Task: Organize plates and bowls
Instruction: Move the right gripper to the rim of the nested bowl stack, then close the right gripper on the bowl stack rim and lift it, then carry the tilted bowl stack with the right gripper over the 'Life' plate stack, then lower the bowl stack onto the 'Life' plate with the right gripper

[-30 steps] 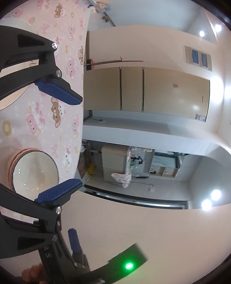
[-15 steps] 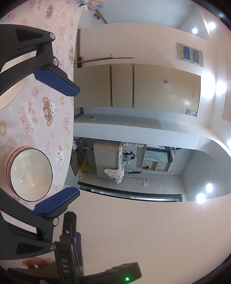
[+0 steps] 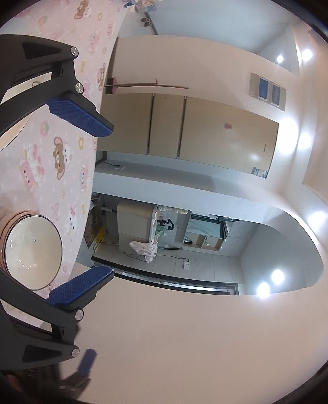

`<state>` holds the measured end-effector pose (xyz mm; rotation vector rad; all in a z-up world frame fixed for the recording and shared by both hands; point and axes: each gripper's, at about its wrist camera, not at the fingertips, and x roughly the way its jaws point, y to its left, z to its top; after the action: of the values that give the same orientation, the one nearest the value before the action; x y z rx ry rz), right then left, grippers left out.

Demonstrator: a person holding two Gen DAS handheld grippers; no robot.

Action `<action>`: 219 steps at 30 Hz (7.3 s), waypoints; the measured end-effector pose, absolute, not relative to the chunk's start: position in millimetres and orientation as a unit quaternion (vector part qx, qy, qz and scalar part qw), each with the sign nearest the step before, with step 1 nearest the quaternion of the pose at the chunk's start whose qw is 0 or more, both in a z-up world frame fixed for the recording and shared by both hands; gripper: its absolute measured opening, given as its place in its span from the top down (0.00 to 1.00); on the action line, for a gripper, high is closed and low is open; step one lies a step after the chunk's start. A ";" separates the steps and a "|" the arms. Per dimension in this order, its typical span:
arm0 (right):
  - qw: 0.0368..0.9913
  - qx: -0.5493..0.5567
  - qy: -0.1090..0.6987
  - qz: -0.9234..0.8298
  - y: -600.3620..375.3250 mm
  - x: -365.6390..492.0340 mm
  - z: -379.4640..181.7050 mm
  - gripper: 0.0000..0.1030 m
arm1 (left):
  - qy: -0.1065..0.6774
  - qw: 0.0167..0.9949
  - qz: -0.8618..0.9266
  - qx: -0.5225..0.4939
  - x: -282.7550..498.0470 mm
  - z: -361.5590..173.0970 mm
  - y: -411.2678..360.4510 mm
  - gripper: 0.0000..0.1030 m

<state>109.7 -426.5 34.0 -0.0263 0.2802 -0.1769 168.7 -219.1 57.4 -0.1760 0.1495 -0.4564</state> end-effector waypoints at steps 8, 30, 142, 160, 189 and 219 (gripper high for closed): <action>0.988 0.012 0.080 -0.130 -431.6 87.0 -9.8 0.00 | 0.060 0.972 -0.219 -0.068 169.2 37.4 -236.4 0.00; 0.978 0.020 0.144 -0.146 -438.9 99.0 -25.0 0.00 | 0.078 0.971 -0.224 -0.012 176.5 3.4 -262.0 0.00; 0.826 0.386 0.400 0.091 -425.4 219.7 9.2 0.64 | 0.469 0.818 -0.258 -0.211 251.8 65.3 -217.4 0.52; 0.823 0.335 0.430 0.157 -305.1 223.2 52.9 0.64 | 0.437 0.854 -0.178 -0.221 212.2 109.4 -98.2 0.52; 0.776 0.321 0.516 0.168 -239.7 231.6 -31.9 0.63 | 0.497 0.824 -0.155 -0.222 216.4 15.7 -42.6 0.52; 0.776 0.303 0.534 0.145 -236.3 237.4 -62.2 0.63 | 0.522 0.810 -0.156 -0.218 221.1 -20.0 -48.5 0.52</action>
<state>237.4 -236.3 -62.2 0.6558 1.1560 0.3132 221.1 -48.5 -20.0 -0.4670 1.1155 -0.3331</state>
